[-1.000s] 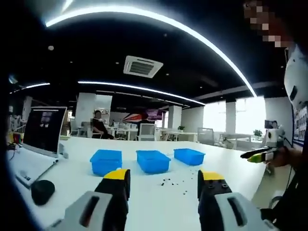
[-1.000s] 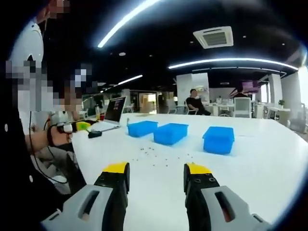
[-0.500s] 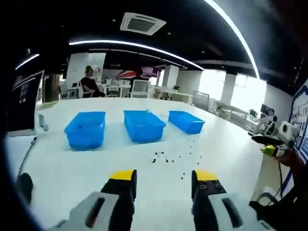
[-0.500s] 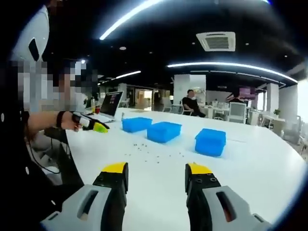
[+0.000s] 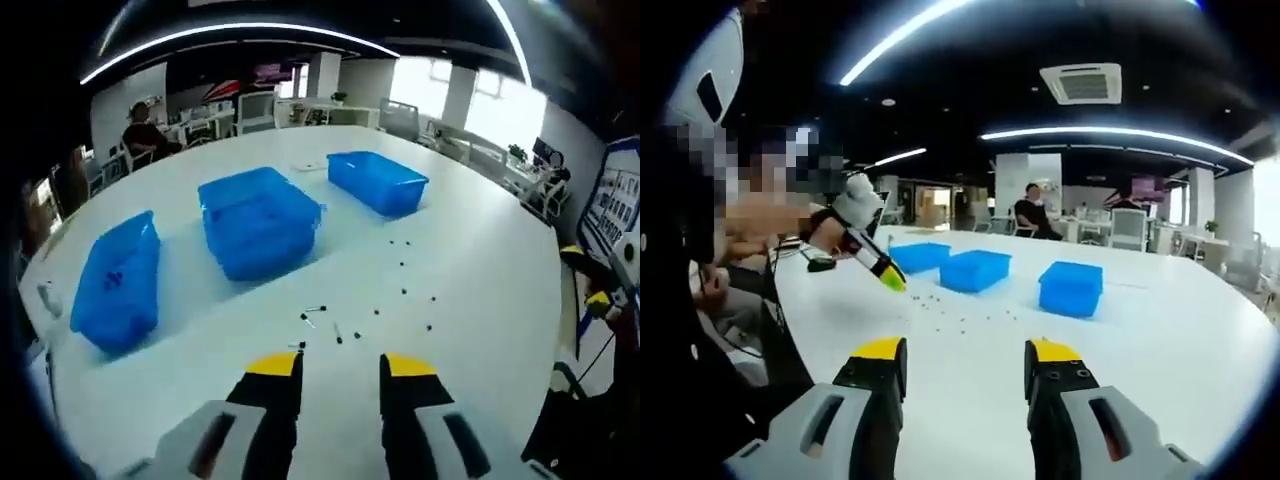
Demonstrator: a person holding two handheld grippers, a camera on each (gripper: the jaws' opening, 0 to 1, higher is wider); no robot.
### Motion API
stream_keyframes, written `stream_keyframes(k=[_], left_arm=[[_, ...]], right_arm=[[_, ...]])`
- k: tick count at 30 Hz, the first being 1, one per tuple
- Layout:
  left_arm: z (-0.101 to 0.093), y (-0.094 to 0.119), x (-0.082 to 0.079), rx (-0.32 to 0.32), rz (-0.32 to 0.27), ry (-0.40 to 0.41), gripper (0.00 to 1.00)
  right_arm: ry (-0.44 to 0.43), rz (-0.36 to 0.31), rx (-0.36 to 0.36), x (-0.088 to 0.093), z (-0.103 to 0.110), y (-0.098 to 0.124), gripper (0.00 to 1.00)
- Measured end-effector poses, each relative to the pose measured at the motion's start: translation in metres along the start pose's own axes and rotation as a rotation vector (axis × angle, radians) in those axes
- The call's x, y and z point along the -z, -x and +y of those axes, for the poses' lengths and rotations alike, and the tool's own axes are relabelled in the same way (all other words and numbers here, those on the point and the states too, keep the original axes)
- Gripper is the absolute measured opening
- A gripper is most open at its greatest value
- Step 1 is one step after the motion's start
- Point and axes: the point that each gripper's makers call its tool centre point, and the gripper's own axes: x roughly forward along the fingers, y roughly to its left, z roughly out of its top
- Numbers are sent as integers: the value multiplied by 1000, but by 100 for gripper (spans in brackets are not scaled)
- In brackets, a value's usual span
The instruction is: Pick up the resistors one by one and place each resistor into its matching bin, sorting the parts by color and model until every resistor is separated into the correct bin for its type
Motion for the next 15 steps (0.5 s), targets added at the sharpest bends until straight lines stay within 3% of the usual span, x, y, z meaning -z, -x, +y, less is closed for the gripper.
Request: stream_keyframes(k=[2, 15], left_arm=[[-2, -6, 2, -8, 45, -19, 31], [13, -27, 4, -59, 118, -65, 19]], right_arm=[[0, 0, 2, 1, -1, 1, 49], [-17, 1, 28, 5, -9, 4, 48]])
